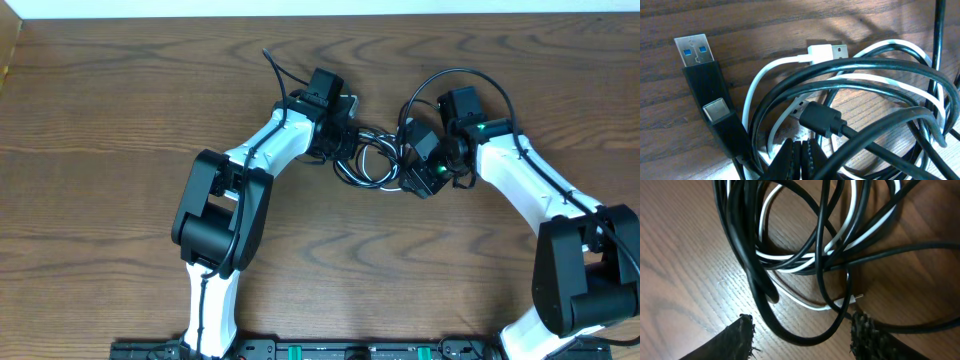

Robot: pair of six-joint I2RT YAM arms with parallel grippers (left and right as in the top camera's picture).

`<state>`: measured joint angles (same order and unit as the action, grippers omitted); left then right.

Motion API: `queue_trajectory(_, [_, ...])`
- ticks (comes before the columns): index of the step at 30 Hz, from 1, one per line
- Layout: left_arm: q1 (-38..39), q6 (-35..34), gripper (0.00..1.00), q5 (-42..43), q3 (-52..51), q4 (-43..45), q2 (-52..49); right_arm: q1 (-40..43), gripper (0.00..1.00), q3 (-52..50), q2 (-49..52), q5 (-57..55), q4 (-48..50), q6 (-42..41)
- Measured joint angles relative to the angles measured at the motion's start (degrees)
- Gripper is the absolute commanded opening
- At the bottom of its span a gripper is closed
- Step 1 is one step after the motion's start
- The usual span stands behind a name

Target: Untangle cables

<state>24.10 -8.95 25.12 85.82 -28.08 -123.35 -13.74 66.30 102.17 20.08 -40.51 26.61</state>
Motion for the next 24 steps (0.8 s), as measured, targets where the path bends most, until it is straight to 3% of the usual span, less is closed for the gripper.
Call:
queue_trajectory(14, [0.00, 0.00, 0.08, 0.00, 0.00, 0.00, 0.00, -0.37, 0.44, -1.20, 0.20, -0.11, 5.49, 1.88])
queue_trajectory(17, [0.00, 0.00, 0.08, 0.00, 0.00, 0.00, 0.00, -0.37, 0.31, -2.99, 0.22, 1.01, 7.91, 3.26])
queue_trajectory(20, [0.00, 0.00, 0.08, 0.00, 0.00, 0.00, 0.00, -0.37, 0.04, -4.96, 0.22, 1.84, 11.32, 4.39])
queue_trajectory(24, [0.00, 0.00, 0.08, 0.02, 0.00, 0.00, 0.00, -0.37, 0.01, -6.40, 0.24, 2.29, 13.07, 4.68])
